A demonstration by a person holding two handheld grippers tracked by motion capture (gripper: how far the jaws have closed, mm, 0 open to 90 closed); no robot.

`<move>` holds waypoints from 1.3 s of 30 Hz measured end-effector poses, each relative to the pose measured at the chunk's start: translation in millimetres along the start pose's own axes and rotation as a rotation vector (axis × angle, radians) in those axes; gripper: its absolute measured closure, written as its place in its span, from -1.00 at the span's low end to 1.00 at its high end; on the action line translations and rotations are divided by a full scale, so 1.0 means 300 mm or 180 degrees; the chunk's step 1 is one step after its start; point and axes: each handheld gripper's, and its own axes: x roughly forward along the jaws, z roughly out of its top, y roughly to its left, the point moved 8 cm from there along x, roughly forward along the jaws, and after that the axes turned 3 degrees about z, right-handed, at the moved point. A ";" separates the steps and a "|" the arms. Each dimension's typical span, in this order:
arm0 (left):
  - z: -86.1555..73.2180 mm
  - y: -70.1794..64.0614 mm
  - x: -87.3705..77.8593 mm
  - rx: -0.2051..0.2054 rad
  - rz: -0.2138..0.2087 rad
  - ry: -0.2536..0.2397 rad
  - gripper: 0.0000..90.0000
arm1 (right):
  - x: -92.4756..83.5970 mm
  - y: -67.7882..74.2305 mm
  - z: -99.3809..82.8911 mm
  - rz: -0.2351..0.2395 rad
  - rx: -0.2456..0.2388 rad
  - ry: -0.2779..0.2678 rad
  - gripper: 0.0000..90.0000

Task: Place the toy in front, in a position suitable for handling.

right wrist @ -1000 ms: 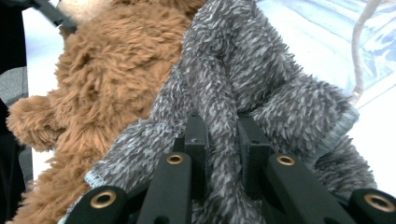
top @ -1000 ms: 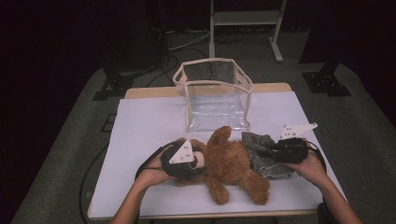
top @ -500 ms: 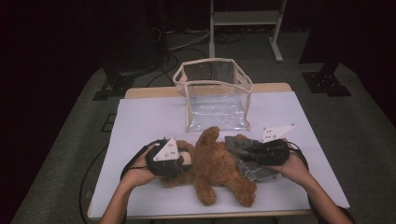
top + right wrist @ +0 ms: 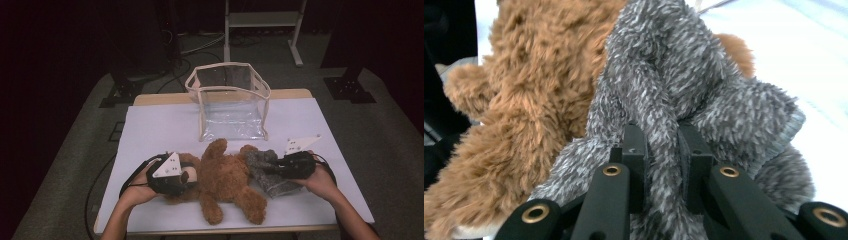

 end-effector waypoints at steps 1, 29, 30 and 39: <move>-0.001 0.000 0.001 0.0020 -0.0010 0.0011 -0.09 | -0.014 -0.004 0.011 -0.0027 -0.0003 -0.0036 0.71; 0.002 -0.043 0.004 0.0088 -0.0097 -0.0040 -0.10 | -0.017 -0.071 0.084 -0.0098 -0.0042 0.0146 0.71; 0.003 -0.043 0.006 0.0096 -0.0101 -0.0041 -0.10 | -0.022 -0.067 0.102 -0.0103 -0.0071 0.0123 0.71; 0.003 -0.045 0.007 0.0099 -0.0107 -0.0052 -0.11 | 0.102 -0.008 0.237 0.0058 -0.0341 0.0193 0.70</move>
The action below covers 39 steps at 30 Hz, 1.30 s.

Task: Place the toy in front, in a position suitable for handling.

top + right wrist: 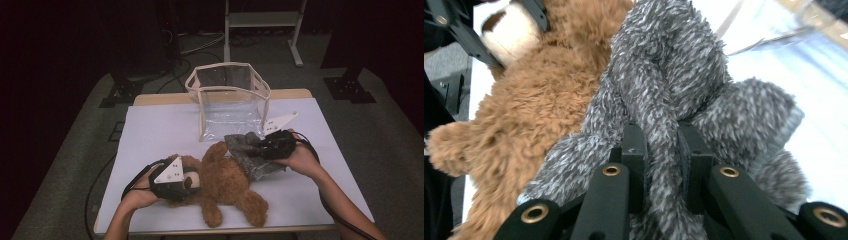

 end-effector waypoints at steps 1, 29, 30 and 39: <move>0.000 -0.001 0.001 -0.0003 -0.0001 -0.0006 -0.11 | 0.013 -0.001 -0.006 0.0010 0.0011 0.0023 0.70; 0.020 0.018 -0.034 0.0032 0.0033 -0.0065 -0.18 | 0.048 0.061 -0.054 0.0225 0.0023 -0.0033 0.71; 0.022 0.022 -0.043 0.0017 0.0041 -0.0089 -0.20 | 0.046 0.058 -0.060 0.0216 0.0034 -0.0028 0.71; -0.043 0.073 -0.134 -0.0108 0.0211 -0.0024 -0.36 | 0.045 0.045 -0.085 0.0213 0.0087 -0.0018 0.71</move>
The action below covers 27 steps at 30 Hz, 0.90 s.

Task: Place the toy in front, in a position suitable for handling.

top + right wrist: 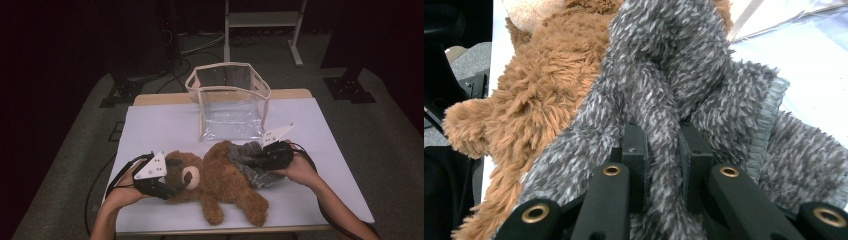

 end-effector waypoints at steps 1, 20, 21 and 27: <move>-0.015 0.006 -0.003 -0.0033 0.0004 0.0018 -0.37 | 0.000 -0.001 0.000 0.0000 -0.0002 -0.0001 0.71; -0.041 -0.021 0.089 -0.0146 -0.0279 0.0026 -0.25 | -0.034 0.006 -0.002 -0.0002 0.0017 0.0017 0.71; -0.038 -0.022 0.092 -0.0139 -0.0287 0.0022 -0.25 | -0.037 0.004 0.000 -0.0003 0.0012 0.0012 0.71; -0.015 -0.039 0.118 -0.0104 -0.0365 0.0020 -0.25 | -0.032 0.015 0.035 0.0041 -0.0033 -0.0039 0.71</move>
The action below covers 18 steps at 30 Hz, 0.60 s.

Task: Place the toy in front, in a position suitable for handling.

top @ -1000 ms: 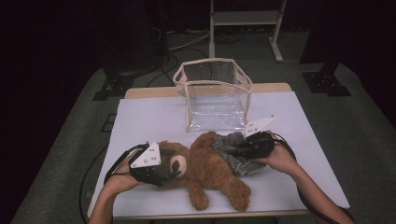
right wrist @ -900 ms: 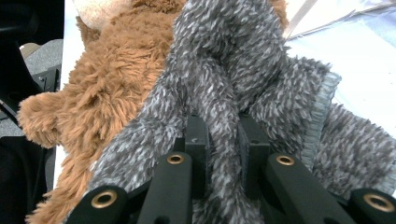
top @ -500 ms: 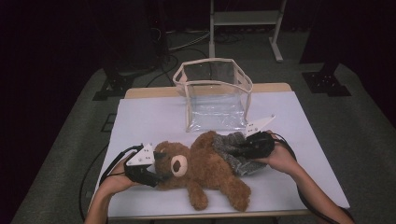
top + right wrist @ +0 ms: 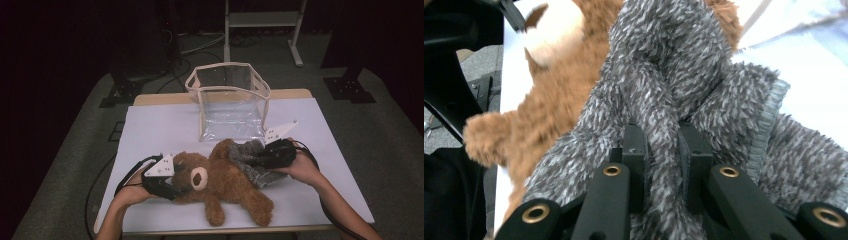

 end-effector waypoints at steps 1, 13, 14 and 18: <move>0.007 -0.004 0.008 0.0018 -0.0016 -0.0002 -0.25 | 0.005 0.004 0.012 0.0007 -0.0017 -0.0001 0.71; 0.093 -0.056 0.100 0.0218 -0.0190 -0.0044 -0.25 | 0.059 0.007 0.084 -0.0098 -0.0215 0.0226 0.71; 0.093 -0.058 0.099 0.0225 -0.0191 -0.0035 -0.25 | 0.053 0.003 0.073 -0.0092 -0.0197 0.0241 0.71; 0.089 -0.062 0.095 0.0261 -0.0179 0.0003 -0.25 | 0.003 -0.028 0.048 -0.0174 -0.0119 0.0197 0.71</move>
